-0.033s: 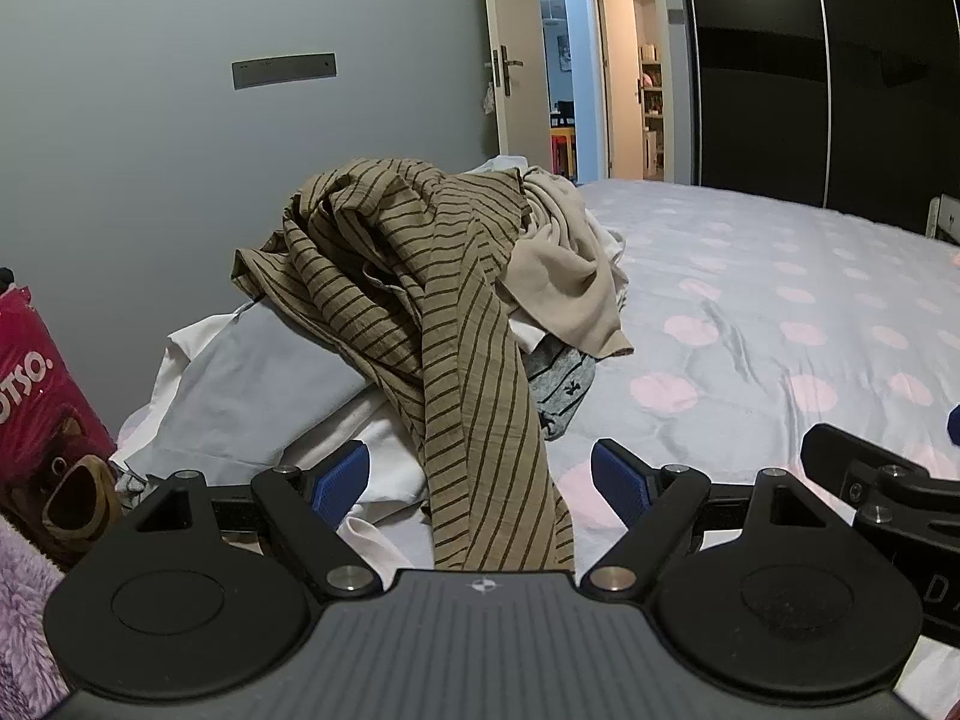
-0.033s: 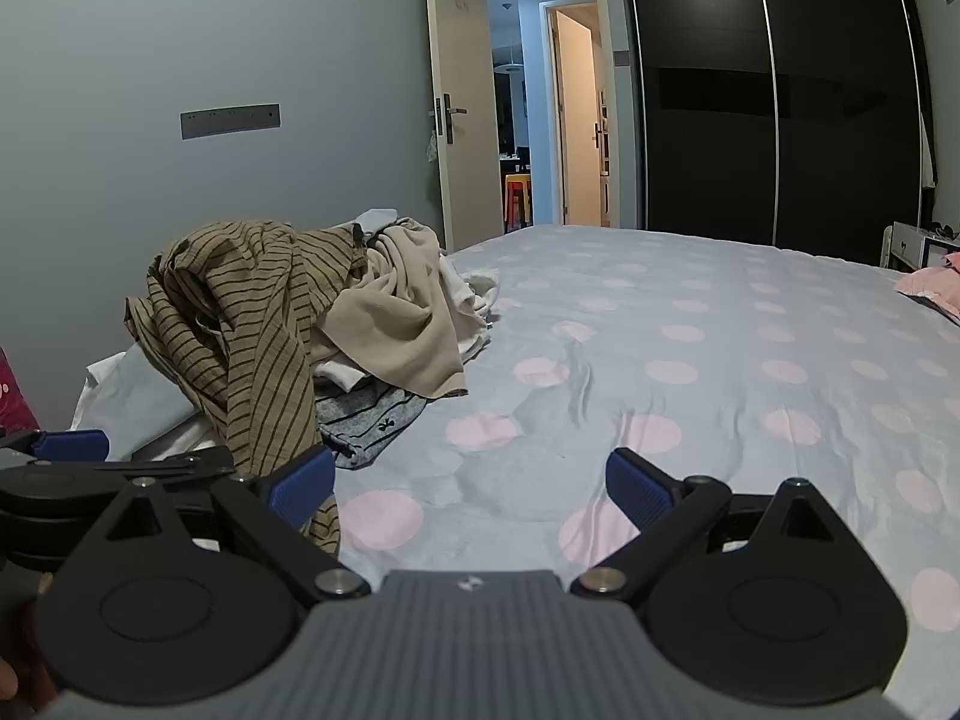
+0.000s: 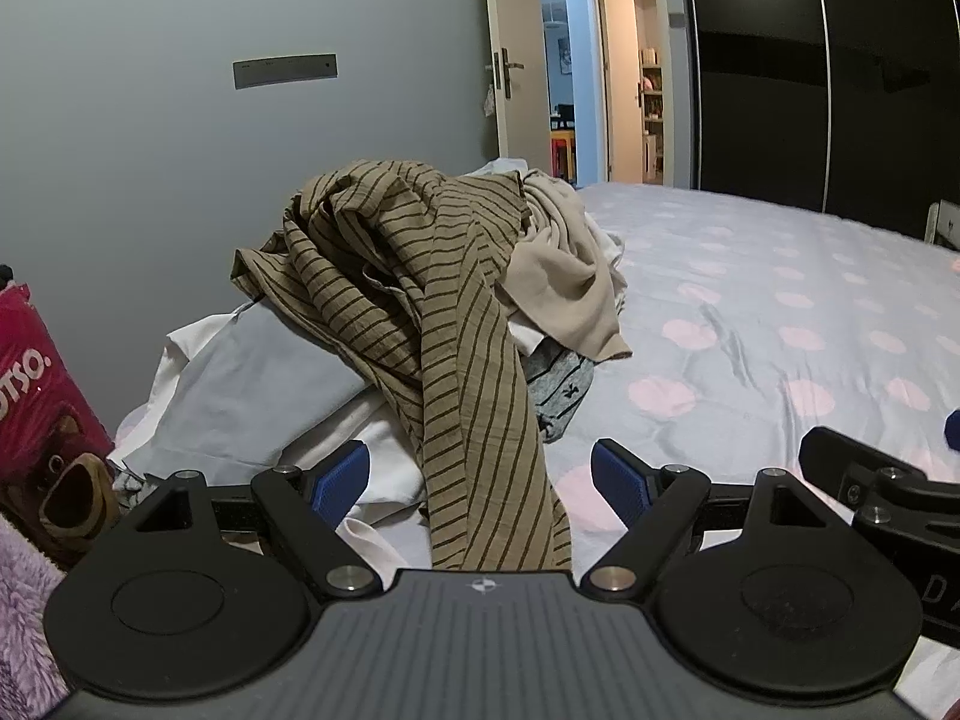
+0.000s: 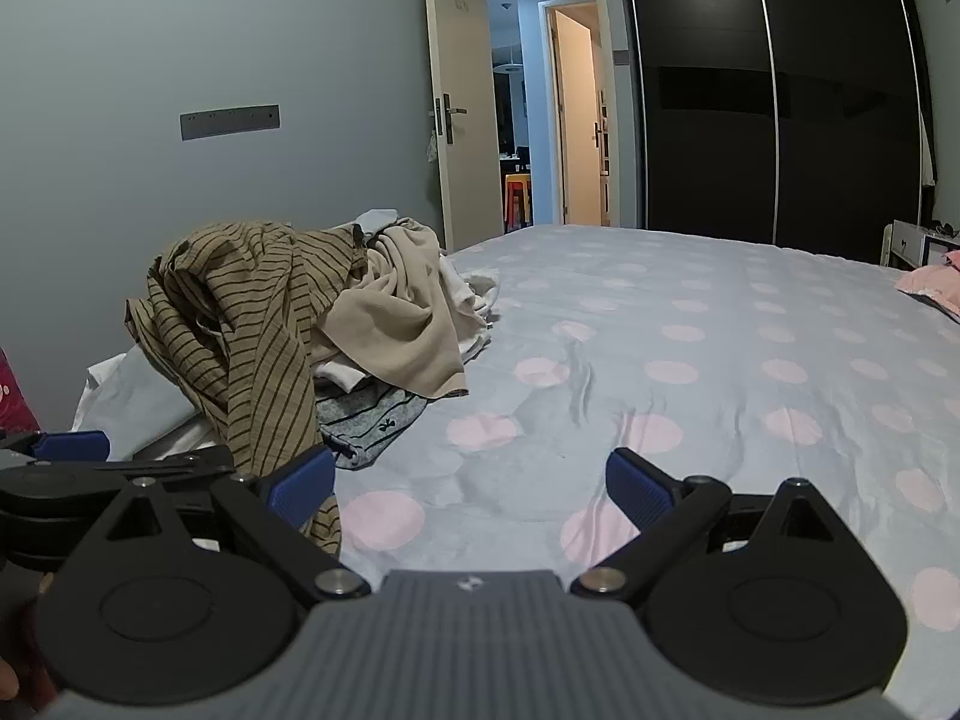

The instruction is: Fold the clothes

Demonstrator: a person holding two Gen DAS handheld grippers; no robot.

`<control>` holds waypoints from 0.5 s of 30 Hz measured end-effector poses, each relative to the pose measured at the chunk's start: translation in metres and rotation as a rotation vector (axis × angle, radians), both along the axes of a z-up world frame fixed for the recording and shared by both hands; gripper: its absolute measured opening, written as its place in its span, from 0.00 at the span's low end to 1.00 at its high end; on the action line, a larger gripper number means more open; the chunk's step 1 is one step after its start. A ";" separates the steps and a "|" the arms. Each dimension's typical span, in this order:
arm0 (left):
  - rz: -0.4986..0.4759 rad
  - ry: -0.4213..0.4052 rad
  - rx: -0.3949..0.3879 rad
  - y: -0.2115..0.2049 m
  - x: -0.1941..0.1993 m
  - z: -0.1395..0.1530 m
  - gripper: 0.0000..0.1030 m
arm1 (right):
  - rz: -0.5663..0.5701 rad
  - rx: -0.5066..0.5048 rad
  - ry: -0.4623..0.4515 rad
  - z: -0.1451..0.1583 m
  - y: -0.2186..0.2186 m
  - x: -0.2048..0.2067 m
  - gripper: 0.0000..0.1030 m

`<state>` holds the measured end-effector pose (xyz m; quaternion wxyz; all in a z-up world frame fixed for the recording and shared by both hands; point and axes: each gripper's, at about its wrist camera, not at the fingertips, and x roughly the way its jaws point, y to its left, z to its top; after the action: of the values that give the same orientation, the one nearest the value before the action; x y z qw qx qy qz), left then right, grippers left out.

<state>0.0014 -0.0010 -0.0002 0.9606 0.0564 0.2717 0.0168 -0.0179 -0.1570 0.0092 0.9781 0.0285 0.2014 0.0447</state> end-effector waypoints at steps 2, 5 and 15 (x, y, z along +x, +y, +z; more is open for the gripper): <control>0.000 0.003 0.002 -0.004 0.003 -0.001 0.78 | -0.003 -0.008 -0.003 0.001 0.002 0.000 0.95; 0.006 -0.039 -0.032 0.000 0.002 0.000 0.78 | -0.006 -0.019 -0.008 0.002 0.004 0.001 0.95; 0.001 -0.043 -0.061 0.005 0.000 0.000 0.78 | -0.023 -0.060 -0.024 0.012 0.013 0.001 0.95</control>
<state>0.0012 0.0041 0.0000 0.9675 0.0266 0.2514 0.0103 -0.0173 -0.1442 0.0212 0.9812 0.0012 0.1908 0.0277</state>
